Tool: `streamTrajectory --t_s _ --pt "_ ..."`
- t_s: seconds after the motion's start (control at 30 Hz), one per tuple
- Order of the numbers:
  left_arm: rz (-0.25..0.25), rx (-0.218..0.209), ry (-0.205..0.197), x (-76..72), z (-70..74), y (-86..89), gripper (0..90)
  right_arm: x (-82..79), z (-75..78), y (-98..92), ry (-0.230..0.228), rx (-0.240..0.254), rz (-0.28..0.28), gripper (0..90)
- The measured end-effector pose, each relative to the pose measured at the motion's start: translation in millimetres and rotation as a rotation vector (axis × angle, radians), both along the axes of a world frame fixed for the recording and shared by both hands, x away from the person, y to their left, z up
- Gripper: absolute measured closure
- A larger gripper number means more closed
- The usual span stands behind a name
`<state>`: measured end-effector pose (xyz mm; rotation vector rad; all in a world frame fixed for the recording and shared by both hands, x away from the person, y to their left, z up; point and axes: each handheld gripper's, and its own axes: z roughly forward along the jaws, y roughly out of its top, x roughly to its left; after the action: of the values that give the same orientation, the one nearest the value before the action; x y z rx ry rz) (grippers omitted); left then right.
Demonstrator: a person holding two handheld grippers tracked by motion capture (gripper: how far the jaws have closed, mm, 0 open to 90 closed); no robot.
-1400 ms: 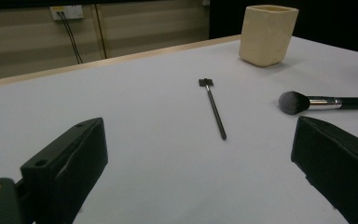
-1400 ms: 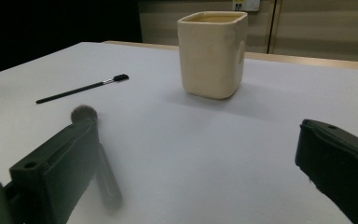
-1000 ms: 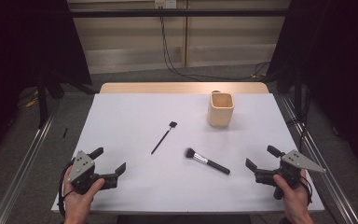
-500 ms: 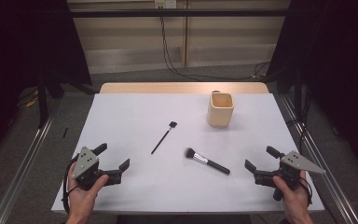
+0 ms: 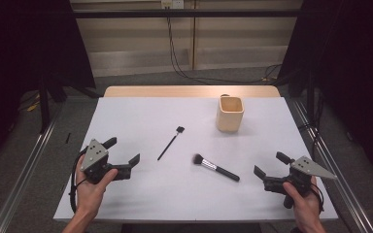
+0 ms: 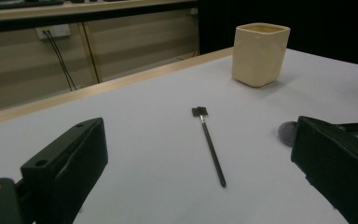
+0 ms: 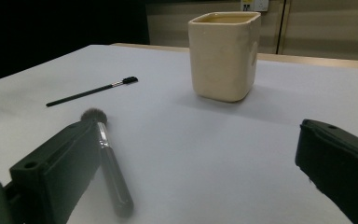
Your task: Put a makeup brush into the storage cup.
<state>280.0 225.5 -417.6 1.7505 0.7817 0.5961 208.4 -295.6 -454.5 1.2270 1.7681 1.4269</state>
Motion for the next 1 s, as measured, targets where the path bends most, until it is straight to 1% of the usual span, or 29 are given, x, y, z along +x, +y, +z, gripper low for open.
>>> streamTrajectory --t_s 0.1,0.17,0.33,0.4,0.53,0.57,0.67,0.7,0.8,0.9,0.97,1.0 --pt "0.004 0.027 -0.012 3.9 -3.3 -5.3 3.7 -0.2 0.0 0.6 -0.002 0.002 0.005 0.0" --pt "0.003 0.023 -0.011 6.3 -4.5 -7.9 3.6 -0.1 0.3 2.3 -0.002 0.013 0.014 0.0" --pt "0.007 0.031 -0.013 16.7 -3.0 -13.1 4.7 0.0 0.1 4.2 0.002 0.01 0.025 0.0" --pt "0.004 0.024 -0.007 22.2 -3.1 -17.0 5.7 -0.1 0.2 4.5 0.001 0.011 0.026 0.0" --pt "-0.002 0.033 0.004 32.1 -4.5 -26.4 4.8 0.7 -0.5 4.3 0.007 0.014 0.024 0.0" --pt "-0.01 0.038 0.007 35.0 -4.4 -30.0 4.8 1.1 -0.6 4.1 0.006 0.012 0.02 0.0" --pt "-0.021 0.034 0.006 41.3 -2.0 -37.6 4.5 1.2 -0.6 4.2 0.009 0.013 0.022 0.0" --pt "-0.028 0.018 0.002 44.4 -0.8 -41.2 4.6 1.0 -0.5 4.2 0.007 0.012 0.023 0.0" --pt "-0.026 0.022 0.005 48.0 0.6 -45.6 4.5 0.6 -0.5 4.2 0.005 0.009 0.028 0.0" --pt "-0.04 0.029 0.013 53.7 1.8 -52.6 4.5 1.1 -0.6 4.2 0.007 0.014 0.026 0.0" --pt "-0.04 0.018 0.01 57.3 2.3 -57.4 4.5 1.2 -0.6 4.5 0.006 0.011 0.026 0.0" --pt "-0.042 0.018 0.016 58.3 2.8 -58.7 4.5 1.2 -0.6 4.6 0.007 0.012 0.027 0.0"
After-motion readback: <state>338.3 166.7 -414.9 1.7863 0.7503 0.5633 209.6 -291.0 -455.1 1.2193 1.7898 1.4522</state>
